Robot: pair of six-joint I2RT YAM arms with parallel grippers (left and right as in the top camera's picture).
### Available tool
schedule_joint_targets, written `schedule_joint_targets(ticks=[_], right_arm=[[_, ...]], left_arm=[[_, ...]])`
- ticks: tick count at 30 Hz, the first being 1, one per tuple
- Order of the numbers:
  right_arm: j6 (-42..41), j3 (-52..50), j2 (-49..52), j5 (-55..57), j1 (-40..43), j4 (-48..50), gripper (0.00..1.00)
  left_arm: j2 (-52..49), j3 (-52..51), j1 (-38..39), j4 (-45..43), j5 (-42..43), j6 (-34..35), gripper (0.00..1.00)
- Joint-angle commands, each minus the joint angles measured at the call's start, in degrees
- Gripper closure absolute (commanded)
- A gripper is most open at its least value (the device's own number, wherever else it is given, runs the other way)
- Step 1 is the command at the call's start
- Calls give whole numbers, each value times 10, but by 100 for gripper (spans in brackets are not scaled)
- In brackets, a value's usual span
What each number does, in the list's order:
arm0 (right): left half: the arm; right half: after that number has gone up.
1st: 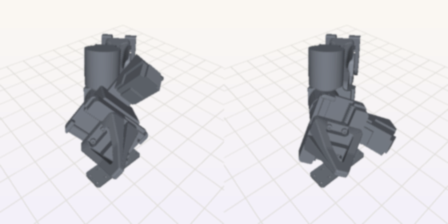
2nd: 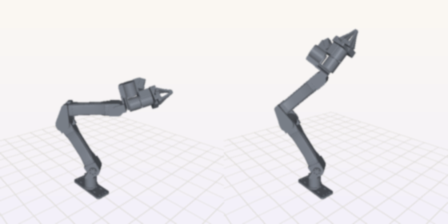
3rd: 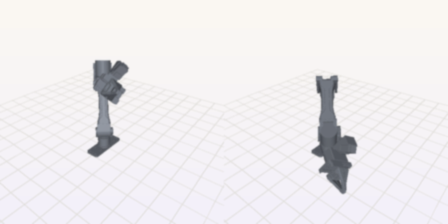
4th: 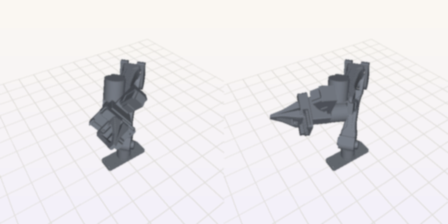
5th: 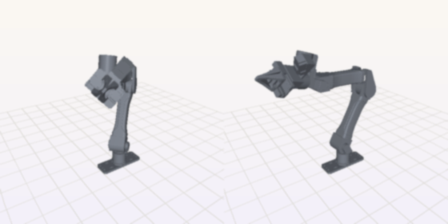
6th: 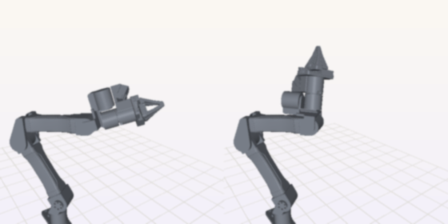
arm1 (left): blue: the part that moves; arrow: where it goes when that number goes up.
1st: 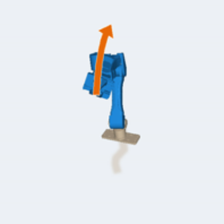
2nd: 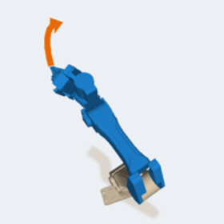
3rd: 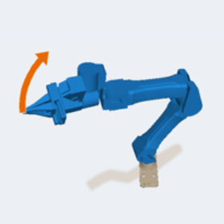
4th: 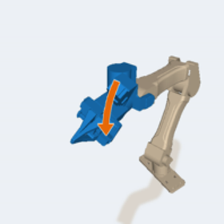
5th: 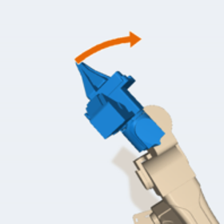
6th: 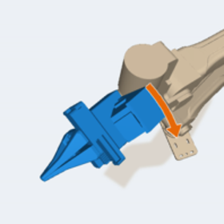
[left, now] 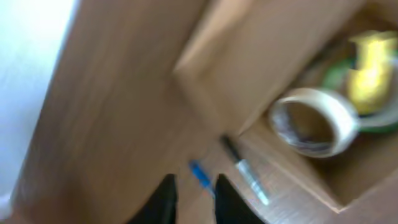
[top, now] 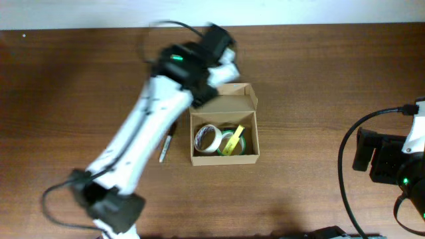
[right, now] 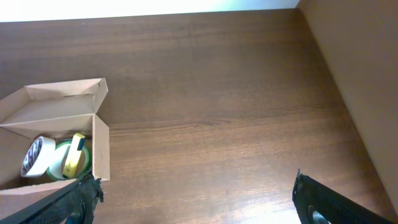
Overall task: Pack container
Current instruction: 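Move the left gripper back and grasp the blue pen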
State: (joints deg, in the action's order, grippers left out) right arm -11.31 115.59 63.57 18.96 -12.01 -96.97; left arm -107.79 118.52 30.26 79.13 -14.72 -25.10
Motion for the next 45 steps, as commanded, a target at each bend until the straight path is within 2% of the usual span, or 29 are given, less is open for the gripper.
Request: schedule_joint_targets(ticks=[1,5,8,14,15,16,18,20,23,31,36,45], right_arm=[[5,-2,-3,-3,-3,-3,1],[5,-2,-3,-3,-3,-3,1],[5,-2,-3,-4,-3,-3,1],[36,-2,-3,-30,-3,-3,1],[43,-2,-3,-39,-3,-3,1],[50,-2,-3,-49,-3,-3,1],[54,-2,-3,-53,-3,-3,1],[54,-2,-3,-53,-3,-3,1],[56,-2,-3,-53,-3,-3,1],[66,-2,-3,-53,-3,-3,1],[66,-2,-3,-53,-3,-3,1],[66,-2,-3,-53,-3,-3,1]], left_arm=[[47,9,-92,33,-23,152,87],[45,-3,-174,79,125,193,93],[44,-44,-209,80,181,193,94],[43,-189,-217,11,184,193,91],[43,-221,-217,-9,184,193,87],[43,-253,-217,-33,184,190,78],[43,-301,-219,-67,185,185,71],[43,-346,-220,-99,190,173,63],[43,-402,-229,-145,186,162,58],[43,-517,-264,-289,164,127,54],[40,-537,-287,-329,147,113,48],[14,-567,-301,-369,144,113,51]])
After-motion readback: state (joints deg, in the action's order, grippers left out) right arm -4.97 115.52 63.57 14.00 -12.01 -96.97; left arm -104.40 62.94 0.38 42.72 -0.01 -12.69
